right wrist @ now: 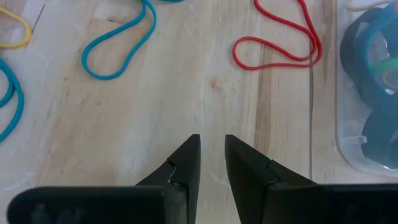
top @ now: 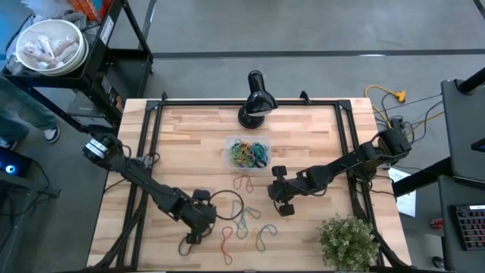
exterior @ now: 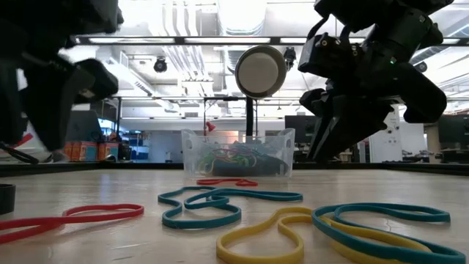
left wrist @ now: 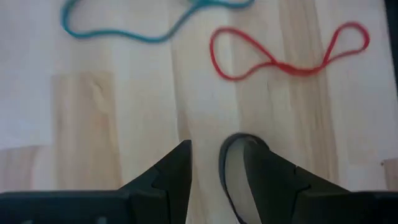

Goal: Pick and place rubber bands into bin
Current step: Put the black rubber band into the transparent bin

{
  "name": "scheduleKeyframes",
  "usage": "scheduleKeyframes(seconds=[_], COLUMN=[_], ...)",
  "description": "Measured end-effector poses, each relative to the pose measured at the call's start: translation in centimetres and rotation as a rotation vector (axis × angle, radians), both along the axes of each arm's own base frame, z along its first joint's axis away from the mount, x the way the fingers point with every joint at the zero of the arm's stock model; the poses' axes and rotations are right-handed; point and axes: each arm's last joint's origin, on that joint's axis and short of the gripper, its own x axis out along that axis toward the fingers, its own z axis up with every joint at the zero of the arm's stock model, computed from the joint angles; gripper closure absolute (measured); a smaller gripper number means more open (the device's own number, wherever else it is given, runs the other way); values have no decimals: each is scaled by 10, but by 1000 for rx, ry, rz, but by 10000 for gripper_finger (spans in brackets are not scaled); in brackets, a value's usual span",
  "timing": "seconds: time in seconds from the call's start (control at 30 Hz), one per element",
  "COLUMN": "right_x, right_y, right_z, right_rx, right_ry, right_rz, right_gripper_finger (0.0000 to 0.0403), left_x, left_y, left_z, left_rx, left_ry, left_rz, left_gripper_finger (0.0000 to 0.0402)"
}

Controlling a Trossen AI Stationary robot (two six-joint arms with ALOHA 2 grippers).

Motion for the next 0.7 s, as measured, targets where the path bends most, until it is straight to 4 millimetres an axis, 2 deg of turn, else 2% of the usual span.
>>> scheduleKeyframes(seconds=[0.53,0.7], right_x=[0,0], right_y=[0,0], right_z=[0,0], right_rx=[8,8], right_ry=[-5,-5], right_rz=[-9,-9], right_gripper_finger=[335,335], left_x=[3,4], left_y=[-9,-9], left_z=[-32,-36], left_rx=[-29,-21], left_ry=[145,154], left_rz=[19,25], left_gripper_finger=[272,274])
